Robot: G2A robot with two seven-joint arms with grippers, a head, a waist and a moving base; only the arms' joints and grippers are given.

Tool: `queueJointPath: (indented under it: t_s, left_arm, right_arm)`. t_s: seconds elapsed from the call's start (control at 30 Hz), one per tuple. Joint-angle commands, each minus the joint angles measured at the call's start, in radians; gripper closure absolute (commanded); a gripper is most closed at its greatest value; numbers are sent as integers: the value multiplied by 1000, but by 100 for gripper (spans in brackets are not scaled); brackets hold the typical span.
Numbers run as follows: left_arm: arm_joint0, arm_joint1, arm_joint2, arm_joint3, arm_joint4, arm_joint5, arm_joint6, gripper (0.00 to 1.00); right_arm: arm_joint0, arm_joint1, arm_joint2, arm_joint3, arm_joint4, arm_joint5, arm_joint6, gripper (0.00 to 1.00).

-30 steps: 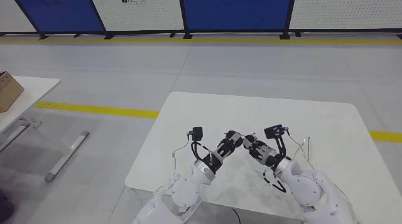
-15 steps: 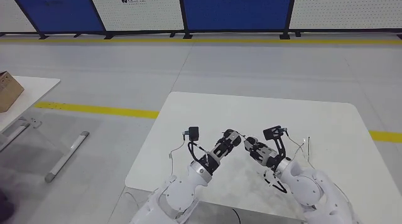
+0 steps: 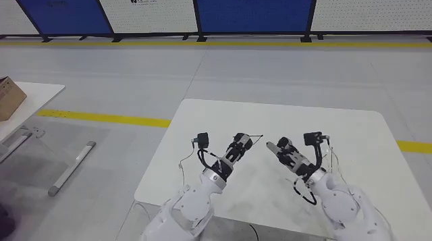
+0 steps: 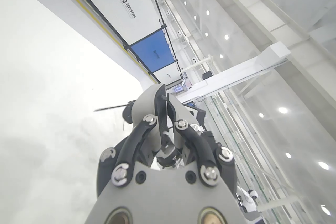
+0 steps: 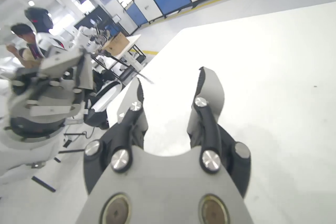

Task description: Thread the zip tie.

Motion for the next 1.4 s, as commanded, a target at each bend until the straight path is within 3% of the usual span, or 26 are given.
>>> queueJointPath:
  t_s: [0.0,0.13,0.3,0.43,0.53,0.6,0.93,1.03,1.1,1.23,1.37]
  left_arm:
    - [-5,0,-16,4,-13,11,11,100]
    - [-8,3,-55,14,-5,46,33,100]
    - [-34,2,-71,65,-25,110,11,100]
    - [-58,-2,-72,111,-71,114,2,100]
    - [-68,-5,-64,132,-87,106,-5,100]
    - [-67,-8,-54,132,-126,100,-29,100]
    - [-67,-8,-55,132,-124,99,-26,100]
    - [-65,-13,-49,137,-58,81,100,100]
    - [-63,-21,-21,151,12,69,215,100]
    - [-77,-29,14,183,55,70,251,100]
    - [-77,-29,14,183,55,70,251,100]
  right_arm:
    - [-27,8,40,-36,66,0,-9,0]
    - [-89,28,144,-105,263,0,7,0]
    - [-160,47,294,-162,515,0,70,0]
    - [-207,44,410,-176,717,0,101,0]
    - [-231,31,464,-171,799,0,141,0]
    - [-233,31,466,-168,802,0,155,0]
    - [-233,30,463,-171,802,6,147,0]
    - [-232,25,459,-172,839,8,102,0]
    - [-234,23,467,-168,855,0,76,0]
    - [-238,23,472,-164,858,1,75,0]
    - [-238,23,472,-164,858,1,75,0]
